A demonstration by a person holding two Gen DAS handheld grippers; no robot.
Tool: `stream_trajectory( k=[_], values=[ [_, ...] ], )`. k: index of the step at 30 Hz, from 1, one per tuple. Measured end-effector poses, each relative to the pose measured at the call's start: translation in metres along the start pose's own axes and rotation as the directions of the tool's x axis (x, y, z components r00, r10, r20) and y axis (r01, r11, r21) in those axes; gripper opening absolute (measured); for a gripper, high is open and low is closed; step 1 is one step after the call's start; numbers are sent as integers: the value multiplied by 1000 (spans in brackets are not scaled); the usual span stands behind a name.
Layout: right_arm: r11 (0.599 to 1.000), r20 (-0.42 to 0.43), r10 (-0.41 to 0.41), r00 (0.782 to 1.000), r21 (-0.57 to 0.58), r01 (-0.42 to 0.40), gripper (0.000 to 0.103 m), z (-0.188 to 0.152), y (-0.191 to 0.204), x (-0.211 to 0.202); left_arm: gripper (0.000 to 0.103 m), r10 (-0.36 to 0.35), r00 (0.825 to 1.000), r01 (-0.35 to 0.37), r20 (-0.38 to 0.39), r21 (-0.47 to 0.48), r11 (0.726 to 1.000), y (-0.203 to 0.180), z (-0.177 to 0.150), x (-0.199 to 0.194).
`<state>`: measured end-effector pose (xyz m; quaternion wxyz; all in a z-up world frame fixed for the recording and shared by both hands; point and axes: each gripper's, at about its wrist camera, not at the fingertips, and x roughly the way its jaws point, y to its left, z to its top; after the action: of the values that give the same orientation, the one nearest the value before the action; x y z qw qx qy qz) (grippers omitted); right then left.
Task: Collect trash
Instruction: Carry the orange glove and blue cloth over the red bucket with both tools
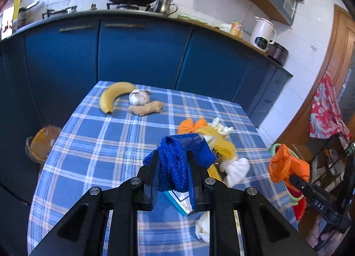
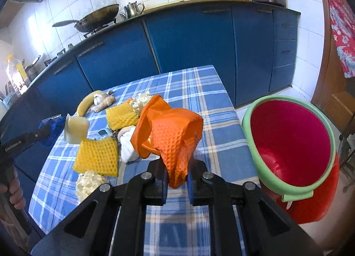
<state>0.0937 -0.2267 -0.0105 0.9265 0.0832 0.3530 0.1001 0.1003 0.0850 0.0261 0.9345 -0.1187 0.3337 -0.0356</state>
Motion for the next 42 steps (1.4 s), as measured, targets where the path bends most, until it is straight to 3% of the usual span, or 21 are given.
stream_trajectory(
  k=[7,16,25,33,42],
  values=[
    [1000,34,23,999,-4,-23,16,-4,5,-19,22,-80,996,80,-29,0,997,-11,-9,-7],
    [999,36,42,998,-16,-42,16,-7,12,-23,22,18,995,-22,-94,-37,999,11,-34,11],
    [999,26,33,999,8,-33,16,-6,3,-20,22,57,996,-57,-65,6,998,7,-31,5],
    [999,55,-11,998,35,9,16,-3,-16,-32,22,19,997,-15,-70,55,998,-20,-21,11],
    [993,87,-99,991,79,92,16,8,-59,-48,22,-68,993,84,-101,170,982,-90,-5,36]
  ],
)
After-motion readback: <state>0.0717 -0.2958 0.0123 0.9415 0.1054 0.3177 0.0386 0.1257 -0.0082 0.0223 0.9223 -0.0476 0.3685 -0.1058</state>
